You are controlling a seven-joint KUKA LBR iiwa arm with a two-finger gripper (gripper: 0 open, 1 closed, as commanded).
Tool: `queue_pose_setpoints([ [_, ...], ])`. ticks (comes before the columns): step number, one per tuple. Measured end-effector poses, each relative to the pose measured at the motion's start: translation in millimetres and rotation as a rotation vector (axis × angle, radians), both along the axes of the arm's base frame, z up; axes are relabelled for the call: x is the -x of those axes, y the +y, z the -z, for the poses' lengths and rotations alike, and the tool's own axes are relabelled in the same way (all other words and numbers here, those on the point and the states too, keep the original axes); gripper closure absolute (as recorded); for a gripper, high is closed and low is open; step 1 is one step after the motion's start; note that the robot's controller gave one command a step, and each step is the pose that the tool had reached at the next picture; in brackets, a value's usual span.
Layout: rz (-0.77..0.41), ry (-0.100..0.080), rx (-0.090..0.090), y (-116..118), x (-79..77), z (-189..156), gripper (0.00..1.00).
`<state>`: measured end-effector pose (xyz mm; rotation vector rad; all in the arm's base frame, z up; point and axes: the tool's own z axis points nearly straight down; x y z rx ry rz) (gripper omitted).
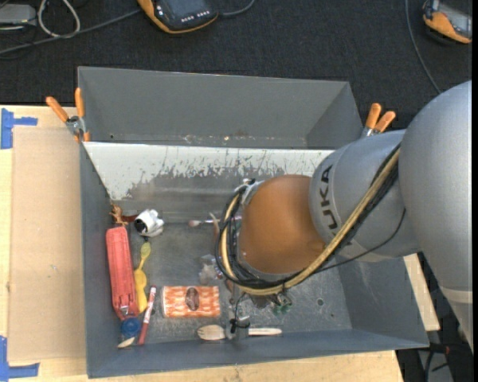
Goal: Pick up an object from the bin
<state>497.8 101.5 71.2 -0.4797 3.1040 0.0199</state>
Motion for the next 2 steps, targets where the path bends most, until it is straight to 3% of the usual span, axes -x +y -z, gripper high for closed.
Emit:
queue_pose_setpoints([
  [1,-0.032,0.0,0.001,6,-2.7,0,0.0],
  [2,-0.1,0.002,0.0,-2,-21.4,-70,0.0],
])
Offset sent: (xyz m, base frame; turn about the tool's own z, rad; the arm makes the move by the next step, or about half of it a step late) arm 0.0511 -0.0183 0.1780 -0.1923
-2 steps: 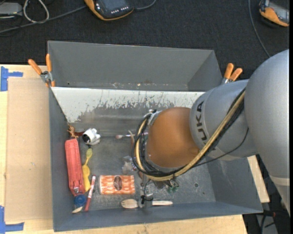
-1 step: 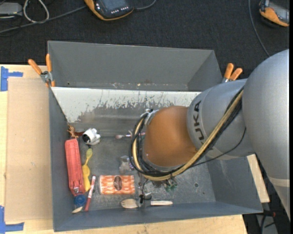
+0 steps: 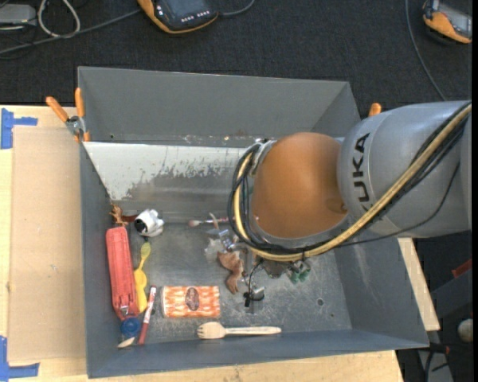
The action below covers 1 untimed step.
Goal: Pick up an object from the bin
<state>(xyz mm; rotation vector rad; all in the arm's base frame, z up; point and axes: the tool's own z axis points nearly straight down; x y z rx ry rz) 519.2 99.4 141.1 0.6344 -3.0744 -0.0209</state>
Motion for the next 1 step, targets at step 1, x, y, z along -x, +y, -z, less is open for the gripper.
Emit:
queue_pose_setpoints([
  [1,0.117,-0.006,0.0,10.7,4.2,14.7,0.0],
])
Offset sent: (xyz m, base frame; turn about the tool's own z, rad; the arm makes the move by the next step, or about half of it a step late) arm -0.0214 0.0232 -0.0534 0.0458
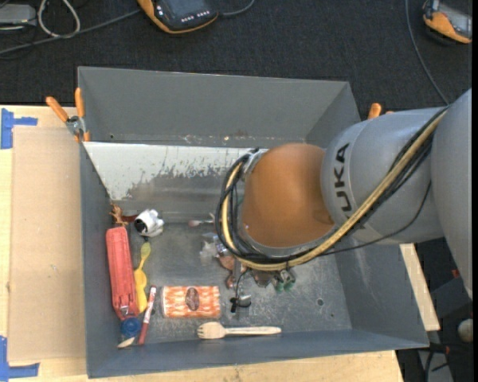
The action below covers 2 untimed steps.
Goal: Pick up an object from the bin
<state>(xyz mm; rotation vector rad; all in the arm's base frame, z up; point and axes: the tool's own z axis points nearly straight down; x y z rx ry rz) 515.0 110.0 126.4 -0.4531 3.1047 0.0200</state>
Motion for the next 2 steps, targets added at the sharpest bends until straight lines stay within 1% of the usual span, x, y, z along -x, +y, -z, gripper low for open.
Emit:
queue_pose_setpoints([
  [1,-0.052,0.003,0.001,10,14.3,34,0.0],
  [2,0.025,0.007,0.001,30,24.2,54,0.0],
])
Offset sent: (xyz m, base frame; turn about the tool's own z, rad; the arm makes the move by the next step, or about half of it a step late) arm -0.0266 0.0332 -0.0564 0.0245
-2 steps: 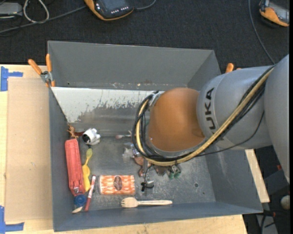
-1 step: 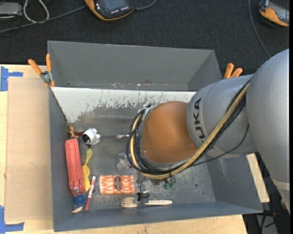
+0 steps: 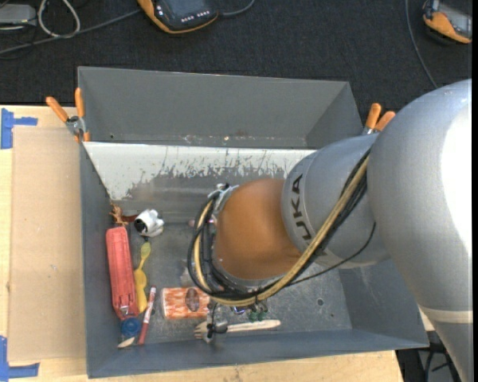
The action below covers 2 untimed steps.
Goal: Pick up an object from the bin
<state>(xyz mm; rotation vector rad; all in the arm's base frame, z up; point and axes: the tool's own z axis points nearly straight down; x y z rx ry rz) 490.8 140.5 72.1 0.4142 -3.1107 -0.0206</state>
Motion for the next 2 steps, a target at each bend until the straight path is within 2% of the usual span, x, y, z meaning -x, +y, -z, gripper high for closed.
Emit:
queue_pose_setpoints([
  [1,-0.226,-0.003,-0.001,4.5,-6.8,2.7,1.0],
  [2,-0.225,-0.003,-0.001,4.2,-6.7,2.5,1.0],
])
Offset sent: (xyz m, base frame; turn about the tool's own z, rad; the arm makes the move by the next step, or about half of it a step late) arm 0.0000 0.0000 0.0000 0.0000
